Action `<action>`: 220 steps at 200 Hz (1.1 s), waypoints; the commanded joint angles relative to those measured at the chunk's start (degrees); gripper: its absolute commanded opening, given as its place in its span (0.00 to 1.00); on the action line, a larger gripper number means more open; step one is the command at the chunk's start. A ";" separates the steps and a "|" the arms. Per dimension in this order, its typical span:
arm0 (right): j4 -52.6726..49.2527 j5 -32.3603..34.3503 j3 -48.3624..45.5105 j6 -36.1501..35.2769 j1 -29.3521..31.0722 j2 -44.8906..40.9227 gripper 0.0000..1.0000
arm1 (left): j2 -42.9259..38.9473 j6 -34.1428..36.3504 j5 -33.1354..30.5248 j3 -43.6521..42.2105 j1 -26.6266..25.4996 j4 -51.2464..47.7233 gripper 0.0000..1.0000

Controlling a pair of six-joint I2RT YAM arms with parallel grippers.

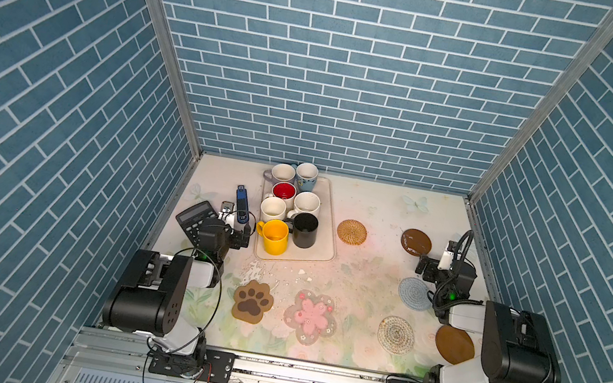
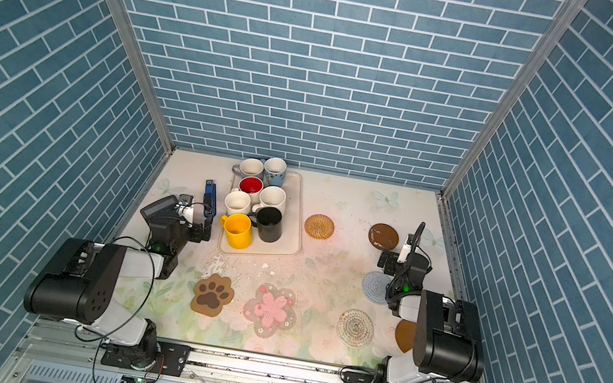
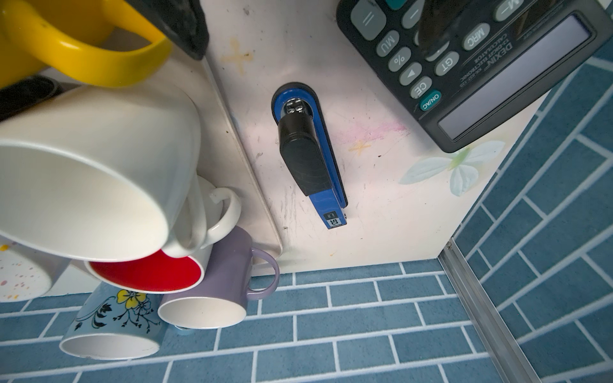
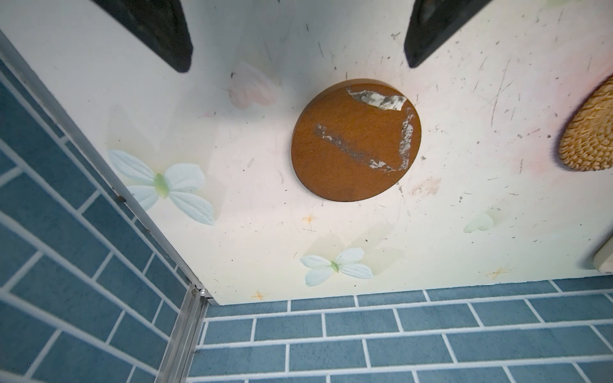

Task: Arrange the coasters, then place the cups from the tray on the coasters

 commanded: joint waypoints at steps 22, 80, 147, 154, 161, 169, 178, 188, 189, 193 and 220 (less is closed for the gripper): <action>1.62 5.38 -0.27 -1.57 2.19 -0.74 0.99 | -0.68 -0.98 -2.97 0.45 -0.19 -0.38 0.99; -16.85 20.97 1.71 1.24 7.77 -19.71 0.99 | -18.43 -0.34 -4.07 3.77 -0.45 -18.32 0.99; -61.86 18.40 20.89 15.12 9.18 -33.49 0.98 | -35.79 -2.45 -5.15 24.06 -3.52 -57.16 0.99; -65.66 16.99 22.96 15.84 9.52 -32.88 0.98 | -35.73 -2.50 -6.62 26.12 -5.65 -60.10 0.99; -68.90 15.94 24.80 16.58 9.74 -32.14 0.98 | -35.88 -2.71 -8.76 27.59 -8.21 -62.11 0.99; -72.06 14.63 26.69 17.35 9.91 -31.05 0.96 | -35.87 -3.15 -11.12 28.65 -11.40 -63.44 0.99; -74.65 12.69 28.36 17.70 10.01 -29.87 0.93 | -35.79 -3.89 -13.20 29.70 -14.83 -64.07 0.99; -76.53 10.48 29.71 18.34 10.25 -28.70 0.89 | -35.08 -5.07 -15.13 31.01 -18.55 -64.67 0.99; -76.67 10.20 29.88 18.40 10.26 -28.59 0.88 | -34.99 -5.17 -15.33 31.16 -18.90 -64.68 0.99; -77.02 9.00 30.30 18.68 10.34 -28.15 0.86 | -34.55 -5.66 -15.99 31.69 -20.31 -64.83 0.99; -78.28 2.21 32.98 19.78 12.51 -23.77 0.67 | -29.92 -8.47 -19.65 35.08 -28.02 -64.38 0.99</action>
